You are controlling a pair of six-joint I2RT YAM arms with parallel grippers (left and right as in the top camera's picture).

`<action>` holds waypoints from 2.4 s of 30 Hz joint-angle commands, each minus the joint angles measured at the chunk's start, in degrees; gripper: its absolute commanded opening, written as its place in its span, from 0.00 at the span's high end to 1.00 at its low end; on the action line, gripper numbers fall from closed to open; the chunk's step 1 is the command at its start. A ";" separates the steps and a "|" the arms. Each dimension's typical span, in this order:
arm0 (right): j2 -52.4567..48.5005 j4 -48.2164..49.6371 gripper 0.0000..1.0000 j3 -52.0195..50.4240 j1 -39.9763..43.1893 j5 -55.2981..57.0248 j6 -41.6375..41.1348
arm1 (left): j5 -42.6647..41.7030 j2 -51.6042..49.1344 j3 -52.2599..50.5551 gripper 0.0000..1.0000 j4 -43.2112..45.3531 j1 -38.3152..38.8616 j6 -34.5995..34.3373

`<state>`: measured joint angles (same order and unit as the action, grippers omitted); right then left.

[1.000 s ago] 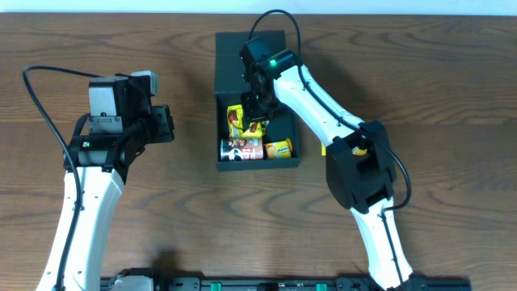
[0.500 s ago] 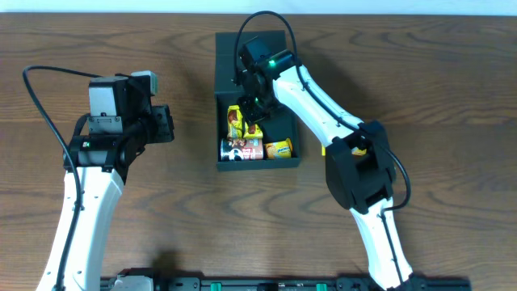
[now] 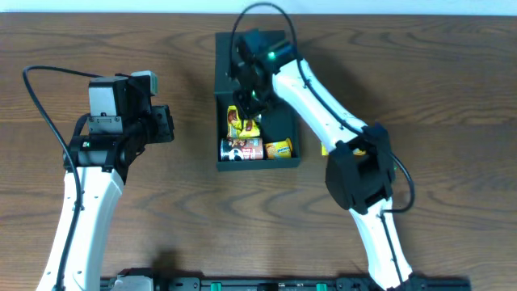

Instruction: Pack container

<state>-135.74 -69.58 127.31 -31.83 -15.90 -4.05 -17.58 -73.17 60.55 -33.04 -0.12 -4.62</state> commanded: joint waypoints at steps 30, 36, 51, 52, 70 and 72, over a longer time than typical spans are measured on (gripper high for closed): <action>40.54 0.00 0.44 -41.35 33.79 9.97 11.34 | 1.66 0.44 0.37 0.94 -0.07 -0.24 2.10; 38.14 5.46 0.58 -54.82 33.68 9.86 -14.29 | 1.64 0.15 0.35 0.94 -0.04 -0.24 2.10; 37.97 20.50 0.60 -70.40 33.70 6.08 -31.61 | 1.46 0.11 0.35 0.94 -0.24 -0.24 2.10; 37.97 20.94 0.61 -70.42 33.68 4.92 -32.20 | 1.46 0.11 0.35 0.94 -0.39 -0.24 2.10; 38.03 7.78 0.94 -60.78 33.44 4.33 -19.69 | 1.51 0.09 0.35 0.94 -2.27 -0.24 3.37; 38.03 5.01 0.98 -60.78 32.81 7.87 -19.41 | 1.49 0.09 0.35 0.94 -2.23 -0.24 3.37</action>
<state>-97.86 -63.29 66.00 1.76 -13.04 -25.54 -16.29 -73.17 60.55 -35.38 -0.12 -2.50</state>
